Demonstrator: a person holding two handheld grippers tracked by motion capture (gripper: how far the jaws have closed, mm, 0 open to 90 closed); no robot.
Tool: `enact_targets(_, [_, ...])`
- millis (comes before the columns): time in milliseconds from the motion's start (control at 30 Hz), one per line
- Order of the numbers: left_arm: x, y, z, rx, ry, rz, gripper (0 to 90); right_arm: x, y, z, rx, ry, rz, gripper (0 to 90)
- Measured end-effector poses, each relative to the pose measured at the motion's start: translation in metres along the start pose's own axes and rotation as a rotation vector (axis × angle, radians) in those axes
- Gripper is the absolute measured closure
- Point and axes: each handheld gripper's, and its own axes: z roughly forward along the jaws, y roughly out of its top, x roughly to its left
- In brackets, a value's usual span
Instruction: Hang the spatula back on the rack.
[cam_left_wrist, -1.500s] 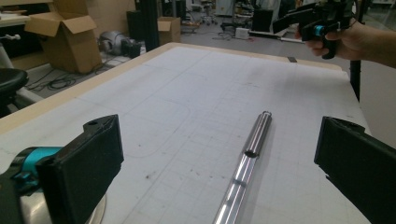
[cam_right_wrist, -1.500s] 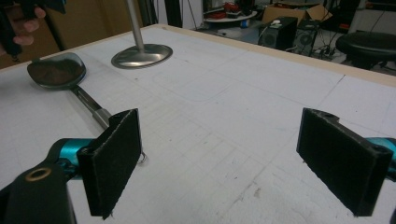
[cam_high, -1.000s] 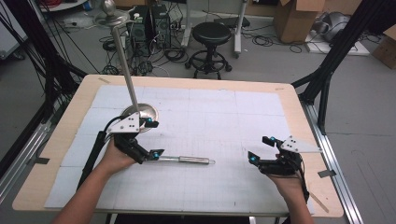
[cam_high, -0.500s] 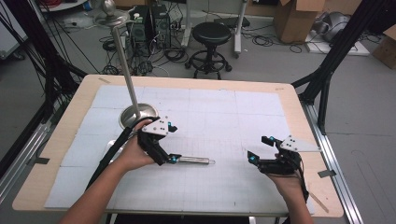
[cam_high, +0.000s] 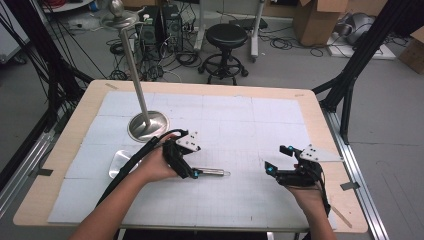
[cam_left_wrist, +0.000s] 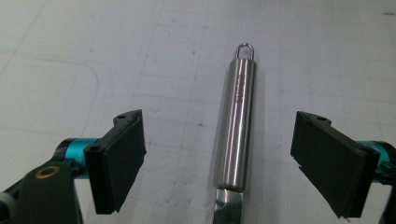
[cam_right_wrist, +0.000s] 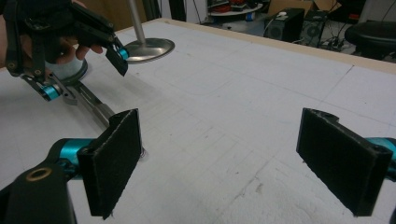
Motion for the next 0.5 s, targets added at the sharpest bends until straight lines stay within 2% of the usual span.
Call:
enact_targets(67, [0.000, -0.001, 0.002, 0.030, -0.009, -0.014, 23.7, 0.001, 0.000, 0.000, 0.005, 0.002, 0.003, 13.5])
enact_targets(300, [-0.001, -0.001, 0.012, 0.120, -0.024, -0.010, 29.9, 0.001, 0.000, 0.003, 0.017, 0.006, -0.002, 13.5])
enact_targets(400, [-0.002, 0.003, 0.018, 0.177, -0.044, 0.006, 32.6, 0.002, -0.001, 0.004, 0.021, 0.009, -0.004, 13.5])
enact_targets(500, [-0.002, 0.006, 0.026, 0.234, -0.066, -0.002, 32.7, 0.002, -0.001, 0.005, 0.027, 0.012, -0.008, 13.9])
